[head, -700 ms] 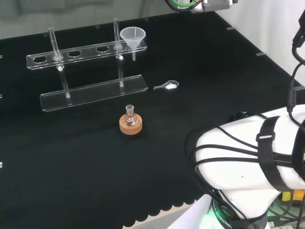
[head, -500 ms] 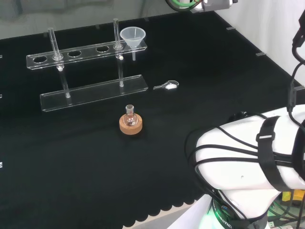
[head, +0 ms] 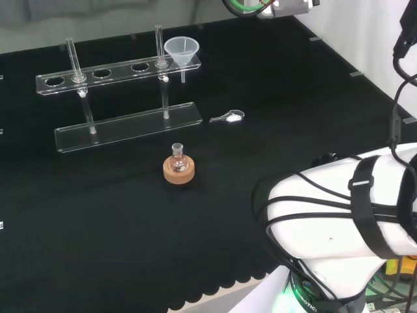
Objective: Pick up the funnel from the transparent funnel stand.
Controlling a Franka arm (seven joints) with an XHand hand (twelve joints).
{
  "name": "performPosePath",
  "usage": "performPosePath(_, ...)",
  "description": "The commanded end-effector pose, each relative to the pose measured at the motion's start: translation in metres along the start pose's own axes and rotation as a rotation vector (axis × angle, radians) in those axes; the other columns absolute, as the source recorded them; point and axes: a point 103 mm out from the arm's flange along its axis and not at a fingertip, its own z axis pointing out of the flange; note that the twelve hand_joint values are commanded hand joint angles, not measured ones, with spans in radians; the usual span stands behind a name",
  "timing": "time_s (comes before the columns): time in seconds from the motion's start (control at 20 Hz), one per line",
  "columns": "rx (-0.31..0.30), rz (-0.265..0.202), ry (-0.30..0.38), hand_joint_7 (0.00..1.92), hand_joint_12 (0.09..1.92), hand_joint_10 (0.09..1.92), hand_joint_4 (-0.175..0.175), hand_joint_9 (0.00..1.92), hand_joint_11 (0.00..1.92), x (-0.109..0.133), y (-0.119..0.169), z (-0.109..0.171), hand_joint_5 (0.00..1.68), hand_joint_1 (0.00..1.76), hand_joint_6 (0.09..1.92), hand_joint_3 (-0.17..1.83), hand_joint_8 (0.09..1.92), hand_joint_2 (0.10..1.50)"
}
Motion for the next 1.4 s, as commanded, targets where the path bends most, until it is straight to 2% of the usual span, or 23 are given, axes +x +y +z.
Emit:
performPosePath(0.05, 0.013, 0.034, -0.005, 0.04, 1.27, 0.6, 0.026, 0.18, 0.0, -0.005, 0.017, 0.012, 0.24, 0.0, 0.09, 0.42, 0.5, 1.21)
performPosePath(0.4, 0.036, 0.048, -0.003, 0.04, 1.28, 0.6, 0.026, 0.19, 0.0, -0.018, 0.055, 0.036, 0.24, 0.0, 0.09, 0.42, 0.5, 1.22)
performPosePath(0.75, 0.077, 0.009, 0.012, 0.04, 1.29, 0.59, 0.024, 0.18, 0.0, -0.047, 0.121, 0.071, 0.24, 0.0, 0.09, 0.4, 0.49, 1.21)
performPosePath(0.9, 0.114, 0.012, 0.009, 0.03, 1.29, 0.59, 0.021, 0.18, 0.0, -0.055, 0.148, 0.082, 0.23, 0.0, 0.09, 0.39, 0.49, 1.21)
performPosePath(1.25, 0.172, -0.003, -0.019, 0.02, 1.3, 0.58, 0.017, 0.17, 0.0, -0.05, 0.181, 0.111, 0.21, 0.0, 0.09, 0.37, 0.48, 1.2)
performPosePath(1.4, 0.192, -0.013, -0.022, 0.03, 1.35, 0.6, 0.017, 0.21, 0.07, -0.045, 0.19, 0.124, 0.2, 0.0, 0.09, 0.36, 0.48, 1.19)
